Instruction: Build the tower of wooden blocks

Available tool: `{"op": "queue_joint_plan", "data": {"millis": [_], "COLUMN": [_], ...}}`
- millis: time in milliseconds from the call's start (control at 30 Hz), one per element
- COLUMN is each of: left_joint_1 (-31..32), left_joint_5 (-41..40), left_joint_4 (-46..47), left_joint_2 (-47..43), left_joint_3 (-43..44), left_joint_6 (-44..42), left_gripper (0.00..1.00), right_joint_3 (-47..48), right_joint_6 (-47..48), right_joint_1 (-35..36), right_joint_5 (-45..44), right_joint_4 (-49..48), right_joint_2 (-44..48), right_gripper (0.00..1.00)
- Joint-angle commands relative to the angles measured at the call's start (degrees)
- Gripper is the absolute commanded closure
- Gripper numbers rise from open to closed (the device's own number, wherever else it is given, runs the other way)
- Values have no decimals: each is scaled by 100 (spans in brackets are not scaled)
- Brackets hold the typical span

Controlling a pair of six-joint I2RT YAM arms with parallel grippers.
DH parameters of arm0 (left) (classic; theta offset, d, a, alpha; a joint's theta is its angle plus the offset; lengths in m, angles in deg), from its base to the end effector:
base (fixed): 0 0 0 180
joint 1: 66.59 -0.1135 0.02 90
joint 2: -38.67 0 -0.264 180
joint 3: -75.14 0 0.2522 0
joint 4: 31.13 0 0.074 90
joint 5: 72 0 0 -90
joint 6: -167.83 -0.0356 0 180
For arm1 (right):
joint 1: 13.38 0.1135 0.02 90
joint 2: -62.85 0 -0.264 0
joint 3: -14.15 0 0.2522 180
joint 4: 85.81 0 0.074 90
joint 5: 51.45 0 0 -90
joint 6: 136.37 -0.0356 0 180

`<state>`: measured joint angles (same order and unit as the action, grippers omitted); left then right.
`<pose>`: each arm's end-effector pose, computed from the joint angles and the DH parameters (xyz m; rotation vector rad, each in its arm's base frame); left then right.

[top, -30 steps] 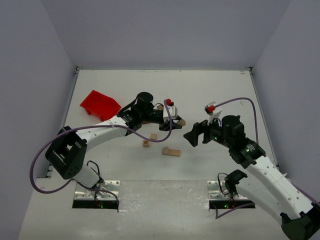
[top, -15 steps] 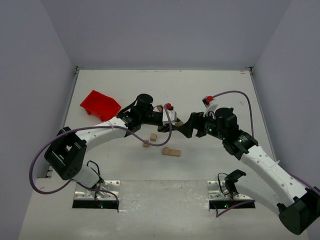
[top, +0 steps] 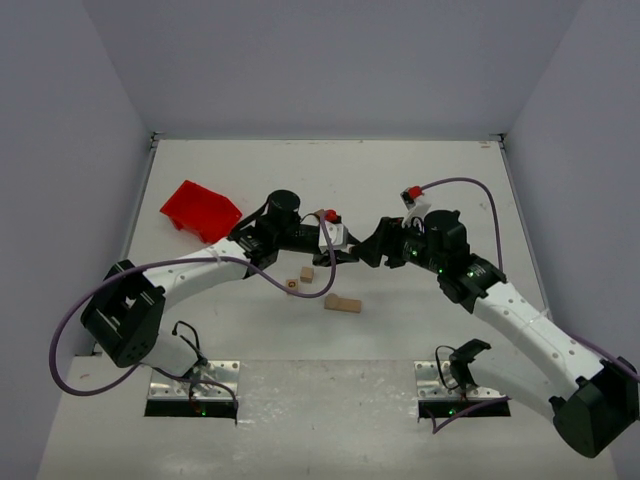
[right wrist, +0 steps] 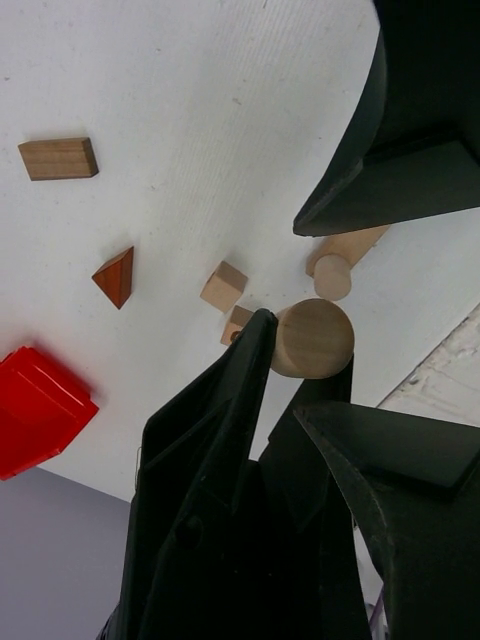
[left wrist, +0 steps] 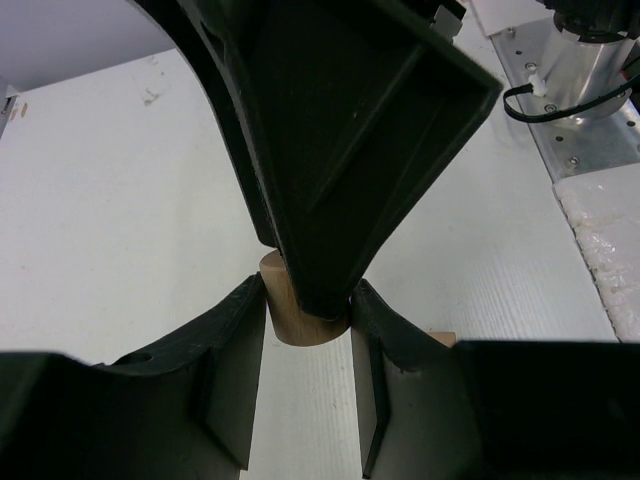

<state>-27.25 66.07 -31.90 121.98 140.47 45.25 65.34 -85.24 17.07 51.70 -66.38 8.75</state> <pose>0.2320 -0.2244 0.2664 1.5111 1.1107 -0.8707 0.1835 0.1173 0.2732 -0.0076 2.0930 0.9932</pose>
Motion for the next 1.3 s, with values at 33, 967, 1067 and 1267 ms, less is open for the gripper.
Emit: {"op": "queue_joint_plan", "data": {"millis": [33, 967, 1067, 1267], "left_joint_1": [31, -1066, -1727, -2113], "left_joint_5": [290, -3349, -3620, -4104], "left_joint_4": [497, 1391, 1017, 924], "left_joint_2": [-251, -809, -683, -671], "left_joint_3": [-49, -714, -565, -766], "left_joint_6": [36, 4244, 4951, 5332], "left_gripper": [100, 0, 0, 0], "right_joint_3": [193, 210, 403, 577], "right_joint_6": [-195, 2599, 3025, 3741], "right_joint_1": [-30, 810, 1284, 1778], "right_joint_5": [225, -950, -1549, -2008], "right_joint_4": [-381, 1534, 1507, 1332], "right_joint_2": [-114, -434, -1060, -1786], "right_gripper": [47, 94, 94, 92]}}
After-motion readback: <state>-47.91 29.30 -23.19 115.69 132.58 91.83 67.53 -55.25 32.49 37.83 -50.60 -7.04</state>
